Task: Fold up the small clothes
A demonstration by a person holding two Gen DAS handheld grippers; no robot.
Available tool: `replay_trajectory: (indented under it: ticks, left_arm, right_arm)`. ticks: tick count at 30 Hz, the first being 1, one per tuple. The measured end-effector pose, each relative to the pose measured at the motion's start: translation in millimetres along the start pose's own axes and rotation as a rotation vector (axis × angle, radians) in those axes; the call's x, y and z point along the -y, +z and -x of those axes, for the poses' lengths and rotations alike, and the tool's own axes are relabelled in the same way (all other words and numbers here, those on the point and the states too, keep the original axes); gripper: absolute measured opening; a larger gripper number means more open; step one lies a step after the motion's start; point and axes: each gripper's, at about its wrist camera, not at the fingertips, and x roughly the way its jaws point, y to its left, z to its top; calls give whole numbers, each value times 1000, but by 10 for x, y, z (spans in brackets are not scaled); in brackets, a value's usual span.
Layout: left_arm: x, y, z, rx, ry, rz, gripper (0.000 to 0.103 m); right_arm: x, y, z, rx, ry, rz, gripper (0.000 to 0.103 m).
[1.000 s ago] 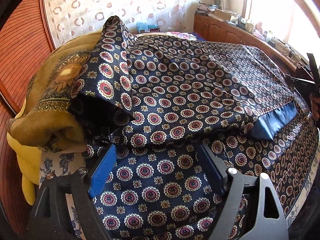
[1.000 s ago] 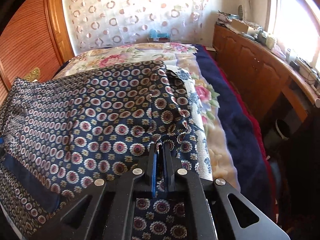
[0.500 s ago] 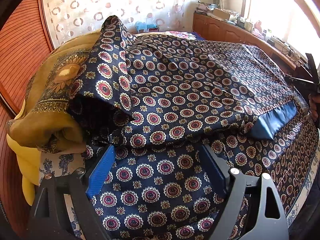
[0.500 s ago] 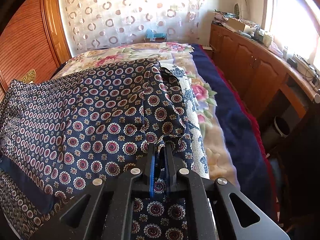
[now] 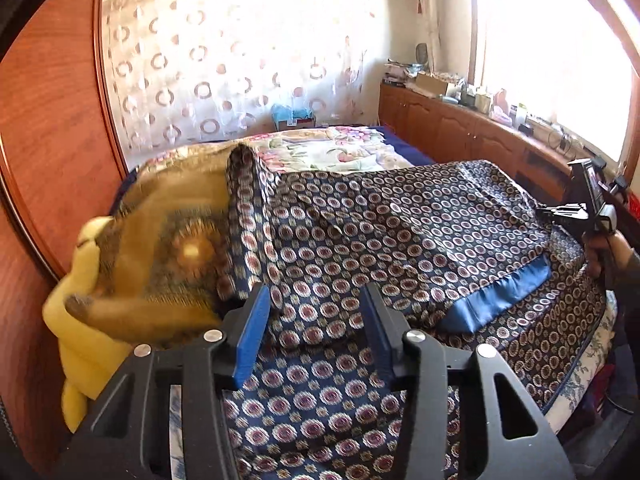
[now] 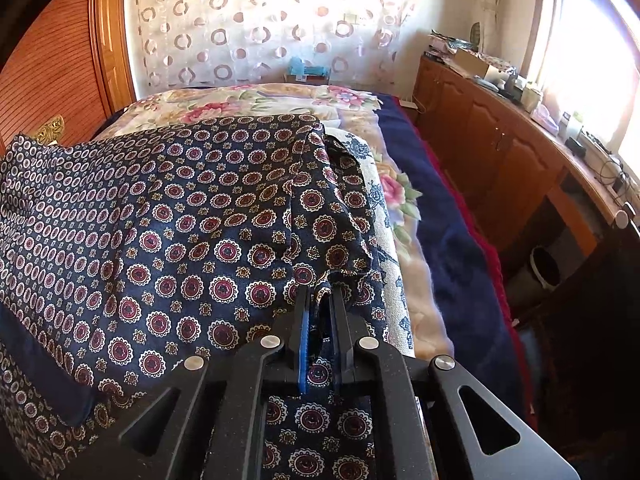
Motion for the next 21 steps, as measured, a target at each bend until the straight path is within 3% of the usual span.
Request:
replay_trajectory:
  ticks: [7, 13, 15, 16, 19, 21]
  left_arm:
    - [-42, 25, -601, -141, 176, -73, 49]
    - [-88, -15, -804, -181, 185, -86, 48]
    - [-58, -12, -826, -184, 200, -107, 28]
    - [-57, -15, -843, -189, 217, -112, 8]
    - [-104, 0, -761, -153, 221, -88, 4]
    - [-166, 45, -638, -111, 181, -42, 3]
  right_arm:
    - [34, 1, -6, 0, 9, -4, 8]
    - [41, 7, -13, 1, 6, 4, 8]
    - [40, 7, -13, 1, 6, 5, 8]
    - [42, 8, -13, 1, 7, 4, 8]
    - [53, 9, -16, 1, 12, 4, 8]
    - [59, 10, -18, 1, 13, 4, 8]
